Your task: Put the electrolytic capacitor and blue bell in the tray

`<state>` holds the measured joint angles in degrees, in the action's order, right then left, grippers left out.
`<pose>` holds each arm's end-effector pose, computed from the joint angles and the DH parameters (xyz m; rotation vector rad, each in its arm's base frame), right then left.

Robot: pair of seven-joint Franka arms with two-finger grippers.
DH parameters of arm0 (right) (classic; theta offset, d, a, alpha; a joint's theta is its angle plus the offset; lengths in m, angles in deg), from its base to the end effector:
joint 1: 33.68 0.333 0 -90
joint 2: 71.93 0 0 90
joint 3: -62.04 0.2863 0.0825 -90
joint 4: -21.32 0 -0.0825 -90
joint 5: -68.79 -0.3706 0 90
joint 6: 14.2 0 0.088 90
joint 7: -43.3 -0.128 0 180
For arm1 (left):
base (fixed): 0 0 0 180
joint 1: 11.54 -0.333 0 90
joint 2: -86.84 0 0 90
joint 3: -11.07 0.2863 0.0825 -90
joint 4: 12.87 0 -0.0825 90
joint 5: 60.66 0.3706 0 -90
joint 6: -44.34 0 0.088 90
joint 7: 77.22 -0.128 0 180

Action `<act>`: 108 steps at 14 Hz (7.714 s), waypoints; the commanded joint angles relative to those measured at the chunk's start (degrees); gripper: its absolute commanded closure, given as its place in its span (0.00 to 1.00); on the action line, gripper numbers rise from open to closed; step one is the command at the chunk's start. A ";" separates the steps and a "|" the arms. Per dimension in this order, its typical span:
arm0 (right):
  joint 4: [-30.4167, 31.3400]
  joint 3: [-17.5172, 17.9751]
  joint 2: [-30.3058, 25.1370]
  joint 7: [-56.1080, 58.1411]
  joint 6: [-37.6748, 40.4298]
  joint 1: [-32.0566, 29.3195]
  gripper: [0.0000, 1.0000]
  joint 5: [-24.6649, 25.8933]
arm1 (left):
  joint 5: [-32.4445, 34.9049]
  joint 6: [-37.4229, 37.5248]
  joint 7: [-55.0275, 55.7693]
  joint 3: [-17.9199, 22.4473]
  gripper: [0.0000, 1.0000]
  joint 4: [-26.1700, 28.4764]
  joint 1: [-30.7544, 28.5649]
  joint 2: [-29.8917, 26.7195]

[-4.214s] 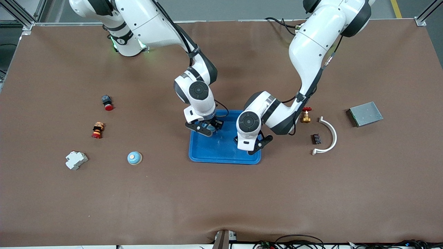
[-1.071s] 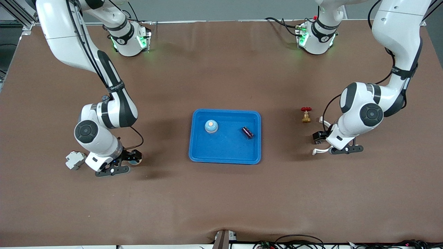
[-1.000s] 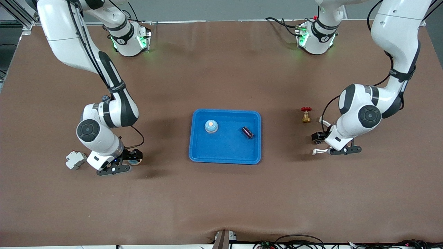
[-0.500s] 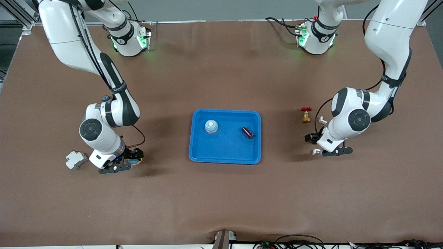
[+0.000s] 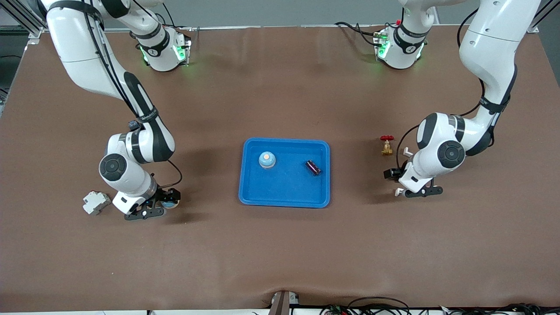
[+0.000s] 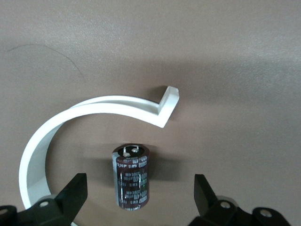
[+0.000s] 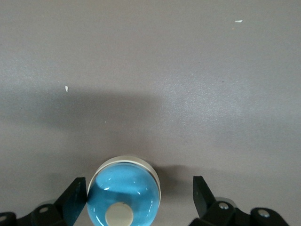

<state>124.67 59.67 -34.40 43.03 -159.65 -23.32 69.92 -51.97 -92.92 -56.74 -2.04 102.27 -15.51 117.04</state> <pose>0.6294 0.0893 0.1541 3.0982 0.2485 0.1284 0.5584 -0.0905 0.1493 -3.1200 -0.1606 0.1926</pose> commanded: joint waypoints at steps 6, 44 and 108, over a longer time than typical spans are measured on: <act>0.89 1.58 0.26 1.16 -0.54 -1.31 0.00 -2.36 | 1.16 0.24 1.14 -0.07 0.00 -0.18 -0.07 0.82; -21.70 3.42 9.40 -60.18 15.81 25.67 1.00 -1.39 | -3.24 17.13 46.30 -1.31 1.00 -36.22 20.22 10.84; -34.18 7.29 7.48 -41.68 35.75 12.07 0.00 4.58 | -10.53 42.93 19.10 -2.36 0.00 -34.72 6.01 -5.31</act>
<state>90.63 65.09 -25.29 -3.57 -126.55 -8.17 73.73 -60.77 -53.70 -31.92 -3.74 65.70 -6.57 115.57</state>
